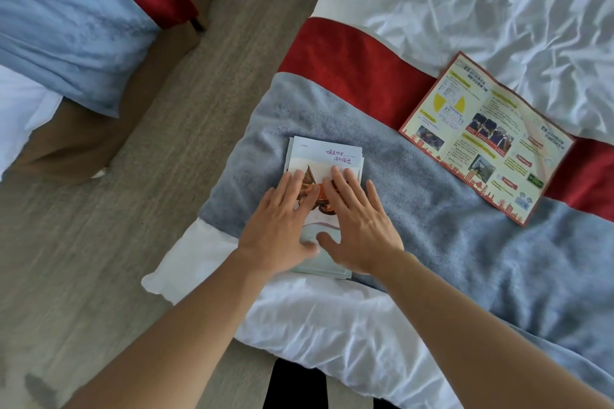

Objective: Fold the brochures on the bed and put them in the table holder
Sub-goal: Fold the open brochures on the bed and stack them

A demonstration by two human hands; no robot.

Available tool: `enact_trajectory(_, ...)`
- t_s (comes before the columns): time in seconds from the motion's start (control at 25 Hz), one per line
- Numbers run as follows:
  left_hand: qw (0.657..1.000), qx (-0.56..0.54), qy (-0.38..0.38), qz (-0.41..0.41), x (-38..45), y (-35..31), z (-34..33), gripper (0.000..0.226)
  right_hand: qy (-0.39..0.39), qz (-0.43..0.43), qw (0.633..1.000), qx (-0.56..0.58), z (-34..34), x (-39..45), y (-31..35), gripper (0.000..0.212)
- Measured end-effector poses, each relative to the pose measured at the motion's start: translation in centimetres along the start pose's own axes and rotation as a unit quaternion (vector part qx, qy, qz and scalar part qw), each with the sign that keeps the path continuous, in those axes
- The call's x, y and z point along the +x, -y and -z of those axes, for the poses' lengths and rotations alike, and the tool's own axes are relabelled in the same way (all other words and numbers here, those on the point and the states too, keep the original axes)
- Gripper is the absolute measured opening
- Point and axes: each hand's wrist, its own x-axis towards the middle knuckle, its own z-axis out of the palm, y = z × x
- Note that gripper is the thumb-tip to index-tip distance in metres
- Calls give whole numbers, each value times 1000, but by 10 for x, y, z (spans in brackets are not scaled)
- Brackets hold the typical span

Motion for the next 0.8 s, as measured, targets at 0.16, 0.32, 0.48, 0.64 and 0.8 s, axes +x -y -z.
enact_trajectory(0.16,999,17,39,0,2,1,-6,129,42,32,997,-50,6,18,-11,121)
enact_trajectory(0.32,997,44,69,11,8,0,-10,137,79,25,994,-78,0,28,-15,134)
enact_trajectory(0.48,998,28,56,3,7,-1,-3,131,80,30,994,-70,3,29,-16,132)
enact_trajectory(0.64,1000,26,1,-3,21,7,22,124,65,19,996,-55,23,35,-31,132)
enact_trajectory(0.8,997,51,59,17,36,9,20,136,73,18,996,-49,20,42,-35,135)
